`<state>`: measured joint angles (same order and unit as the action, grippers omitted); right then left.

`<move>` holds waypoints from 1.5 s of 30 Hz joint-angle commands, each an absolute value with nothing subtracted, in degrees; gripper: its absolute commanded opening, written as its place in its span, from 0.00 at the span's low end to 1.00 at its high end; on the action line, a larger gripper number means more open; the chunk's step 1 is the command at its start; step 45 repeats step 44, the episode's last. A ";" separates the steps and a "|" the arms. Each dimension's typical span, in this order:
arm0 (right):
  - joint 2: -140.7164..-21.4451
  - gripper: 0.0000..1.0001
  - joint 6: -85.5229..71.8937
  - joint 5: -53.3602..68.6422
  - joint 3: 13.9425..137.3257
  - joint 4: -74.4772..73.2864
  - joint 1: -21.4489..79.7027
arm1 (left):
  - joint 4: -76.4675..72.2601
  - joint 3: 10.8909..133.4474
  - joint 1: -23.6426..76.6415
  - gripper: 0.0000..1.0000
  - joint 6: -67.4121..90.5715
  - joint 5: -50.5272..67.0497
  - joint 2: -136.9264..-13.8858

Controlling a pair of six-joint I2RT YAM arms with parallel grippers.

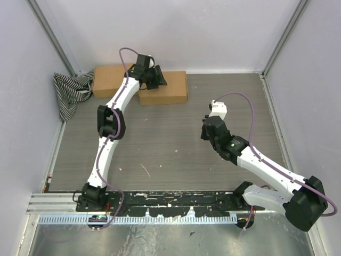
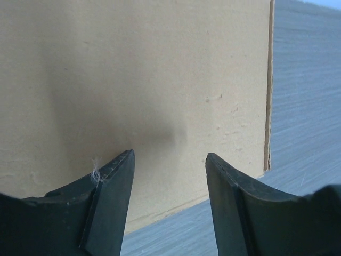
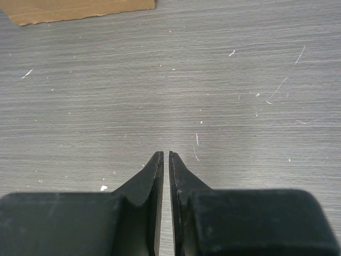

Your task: Fold the paper box

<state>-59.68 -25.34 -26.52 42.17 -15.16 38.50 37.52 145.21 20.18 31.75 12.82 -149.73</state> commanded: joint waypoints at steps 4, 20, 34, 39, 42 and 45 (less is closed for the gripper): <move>-62.35 0.15 -24.05 -26.39 45.86 -8.59 38.24 | 28.12 142.78 18.57 0.65 34.32 16.04 -148.35; -64.00 0.61 -20.30 -27.10 52.10 -10.32 36.66 | 16.77 104.43 19.74 0.89 31.56 13.67 -109.93; -69.64 1.00 -19.09 -20.12 53.09 -10.90 35.44 | 32.92 68.40 23.05 0.98 24.06 3.35 -71.19; -68.22 1.00 -17.31 -16.44 49.45 -7.29 35.17 | 38.29 65.81 23.03 0.98 21.89 -0.68 -67.12; -67.66 1.00 -17.57 -13.92 47.87 -5.44 34.54 | 38.44 62.86 23.03 0.98 21.58 -1.48 -64.10; -67.69 1.00 -18.06 -14.96 48.14 -5.98 34.54 | 38.86 61.48 23.03 0.98 21.91 -2.19 -62.46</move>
